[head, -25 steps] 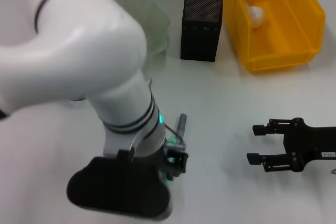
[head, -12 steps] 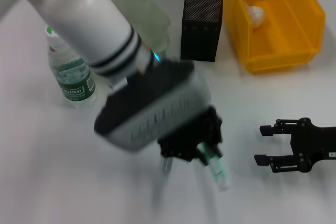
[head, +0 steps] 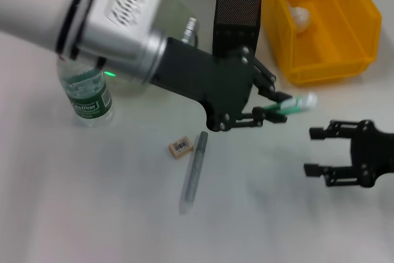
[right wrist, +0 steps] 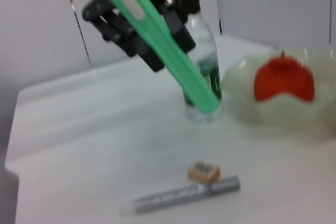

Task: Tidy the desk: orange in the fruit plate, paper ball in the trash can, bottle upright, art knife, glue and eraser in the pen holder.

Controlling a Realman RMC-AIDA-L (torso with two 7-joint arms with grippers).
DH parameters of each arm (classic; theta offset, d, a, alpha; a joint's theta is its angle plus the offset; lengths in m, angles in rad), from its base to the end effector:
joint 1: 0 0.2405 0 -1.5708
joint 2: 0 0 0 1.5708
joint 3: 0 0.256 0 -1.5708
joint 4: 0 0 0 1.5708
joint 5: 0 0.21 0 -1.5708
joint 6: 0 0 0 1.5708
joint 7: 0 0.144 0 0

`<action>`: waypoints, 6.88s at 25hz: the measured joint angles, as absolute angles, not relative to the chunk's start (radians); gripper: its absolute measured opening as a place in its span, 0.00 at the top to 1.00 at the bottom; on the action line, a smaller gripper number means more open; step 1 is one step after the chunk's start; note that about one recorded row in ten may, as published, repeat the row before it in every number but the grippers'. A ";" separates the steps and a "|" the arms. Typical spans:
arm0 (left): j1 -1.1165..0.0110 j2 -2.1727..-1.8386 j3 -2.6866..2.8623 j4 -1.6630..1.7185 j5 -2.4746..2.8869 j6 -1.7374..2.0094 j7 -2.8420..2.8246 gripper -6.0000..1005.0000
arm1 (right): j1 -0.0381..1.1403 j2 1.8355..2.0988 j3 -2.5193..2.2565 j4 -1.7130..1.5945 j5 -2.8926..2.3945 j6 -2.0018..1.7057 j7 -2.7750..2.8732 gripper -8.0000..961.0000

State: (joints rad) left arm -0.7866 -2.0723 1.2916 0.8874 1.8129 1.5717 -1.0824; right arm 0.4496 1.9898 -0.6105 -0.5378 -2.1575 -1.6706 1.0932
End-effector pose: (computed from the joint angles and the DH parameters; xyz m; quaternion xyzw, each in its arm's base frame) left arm -0.1016 0.3482 -0.0429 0.9509 -0.2604 0.1654 0.0237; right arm 0.3164 0.2817 0.0130 -0.9641 0.1536 0.1899 0.1041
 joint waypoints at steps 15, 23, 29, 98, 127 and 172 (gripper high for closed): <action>-0.604 -2.069 1.206 0.768 1.469 1.620 -1.241 0.81 | 0.398 2.011 -0.440 -0.602 -2.082 -1.787 1.006 0.20; -0.571 -2.079 1.232 0.664 1.325 1.616 -1.218 0.81 | 0.388 2.011 -0.435 -0.575 -2.030 -1.752 0.978 0.20; -0.583 -2.080 1.295 0.573 1.235 1.578 -1.154 0.81 | 0.395 2.025 -0.435 -0.567 -2.030 -1.705 0.962 0.20; -0.732 -2.080 2.119 0.533 -0.190 0.613 -0.538 0.81 | 0.429 2.076 -0.437 -0.506 -1.985 -1.584 0.913 0.20; -0.755 -2.082 2.129 0.508 -0.181 0.548 -0.537 0.78 | 0.452 2.075 -0.442 -0.494 -1.986 -1.549 0.916 0.20; -0.464 -2.075 2.153 0.444 -0.109 1.051 -0.585 0.38 | 0.447 2.077 -0.433 -0.420 -1.847 -1.503 0.840 0.20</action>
State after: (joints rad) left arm -0.4642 -2.0754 2.1531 0.4443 -0.1093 1.0513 -0.5845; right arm 0.4470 2.0770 -0.4326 -0.4203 -1.8472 -1.5030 0.8402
